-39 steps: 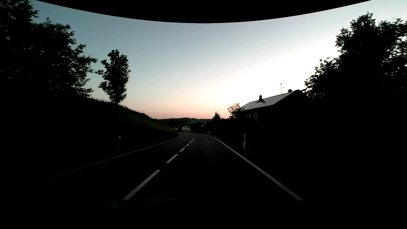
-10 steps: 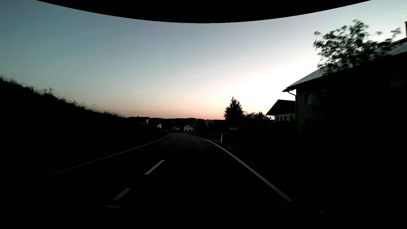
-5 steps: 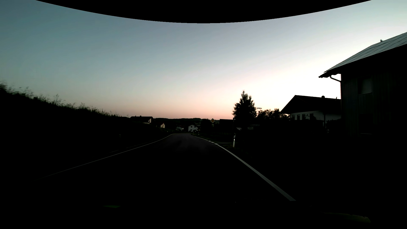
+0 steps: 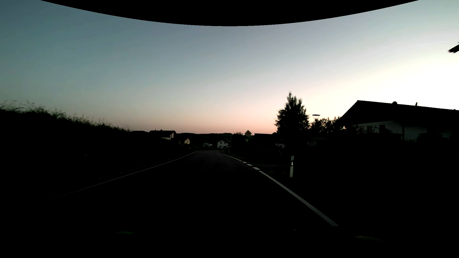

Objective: Follow the waypoints while adhering to traffic rules and regulations

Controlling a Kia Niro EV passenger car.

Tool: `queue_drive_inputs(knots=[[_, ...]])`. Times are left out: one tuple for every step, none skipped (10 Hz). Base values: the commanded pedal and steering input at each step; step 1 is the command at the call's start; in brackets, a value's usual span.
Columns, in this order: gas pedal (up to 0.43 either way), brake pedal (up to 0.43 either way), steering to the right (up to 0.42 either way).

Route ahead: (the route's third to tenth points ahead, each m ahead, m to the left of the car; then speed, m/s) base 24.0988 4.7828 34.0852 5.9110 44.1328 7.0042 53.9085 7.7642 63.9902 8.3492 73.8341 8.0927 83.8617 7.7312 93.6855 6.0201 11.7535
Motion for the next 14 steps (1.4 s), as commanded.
queue_drive_inputs(knots=[[0.059,0.000,-0.016],[0.059,0.000,-0.016],[0.059,0.000,-0.015],[0.059,0.000,-0.015],[0.067,0.000,-0.015],[0.067,0.000,-0.015],[0.067,0.000,-0.015],[0.067,0.000,-0.015],[0.067,0.000,-0.014],[0.067,0.000,-0.014],[0.067,0.000,-0.014],[0.067,0.000,-0.014],[0.067,0.000,-0.014],[0.067,0.000,-0.014]])
